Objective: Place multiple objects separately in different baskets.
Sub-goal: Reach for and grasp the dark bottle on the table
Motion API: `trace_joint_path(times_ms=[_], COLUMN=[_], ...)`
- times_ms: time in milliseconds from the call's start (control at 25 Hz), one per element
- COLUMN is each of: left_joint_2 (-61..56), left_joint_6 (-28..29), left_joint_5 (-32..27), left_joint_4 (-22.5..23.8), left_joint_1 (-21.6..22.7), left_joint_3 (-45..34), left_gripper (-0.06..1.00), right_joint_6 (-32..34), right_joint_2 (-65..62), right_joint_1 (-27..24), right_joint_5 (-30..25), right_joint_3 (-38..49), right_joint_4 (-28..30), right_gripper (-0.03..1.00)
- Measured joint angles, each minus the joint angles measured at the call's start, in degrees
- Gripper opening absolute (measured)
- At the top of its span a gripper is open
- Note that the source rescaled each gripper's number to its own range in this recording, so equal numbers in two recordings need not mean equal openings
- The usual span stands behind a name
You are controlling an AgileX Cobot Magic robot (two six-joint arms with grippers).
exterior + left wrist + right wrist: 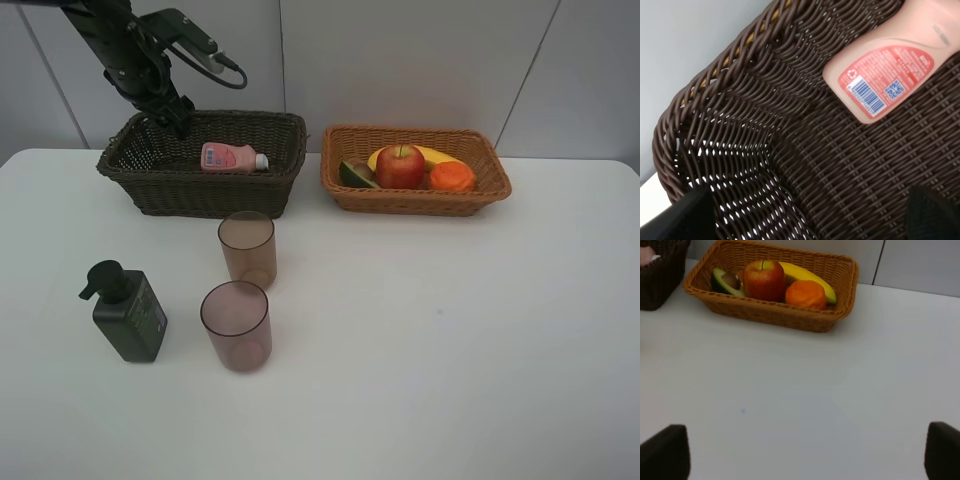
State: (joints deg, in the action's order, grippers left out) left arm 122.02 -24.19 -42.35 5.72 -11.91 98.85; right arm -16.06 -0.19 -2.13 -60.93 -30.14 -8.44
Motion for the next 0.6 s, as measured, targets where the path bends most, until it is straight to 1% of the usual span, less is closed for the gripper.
trace_joint_path(times_ms=[200,320,440,600], left_joint_2=[-1.7,-3.9,-6.1,-8.9], left_joint_6=[0.0,-0.1,-0.2,0.4], left_joint_5=[-1.0,-3.1,-6.8,-12.9], left_joint_4=[-0.2,-0.7,-2.5,-6.4], left_joint_1=[0.0,0.0,0.0,0.0], left_joint_3=[0.0,0.0,0.0,0.0], left_gripper=[1.00,1.00,1.00,1.00], right_joint_6=[0.0,0.0,0.0,0.0], right_joint_2=[0.0,0.0,0.0,0.0], right_joint_1=[0.0,0.0,0.0,0.0], right_joint_5=[0.0,0.0,0.0,0.0], right_joint_3=[0.0,0.0,0.0,0.0], right_joint_4=[0.0,0.0,0.0,0.0], right_gripper=[0.98,0.98,0.98,0.98])
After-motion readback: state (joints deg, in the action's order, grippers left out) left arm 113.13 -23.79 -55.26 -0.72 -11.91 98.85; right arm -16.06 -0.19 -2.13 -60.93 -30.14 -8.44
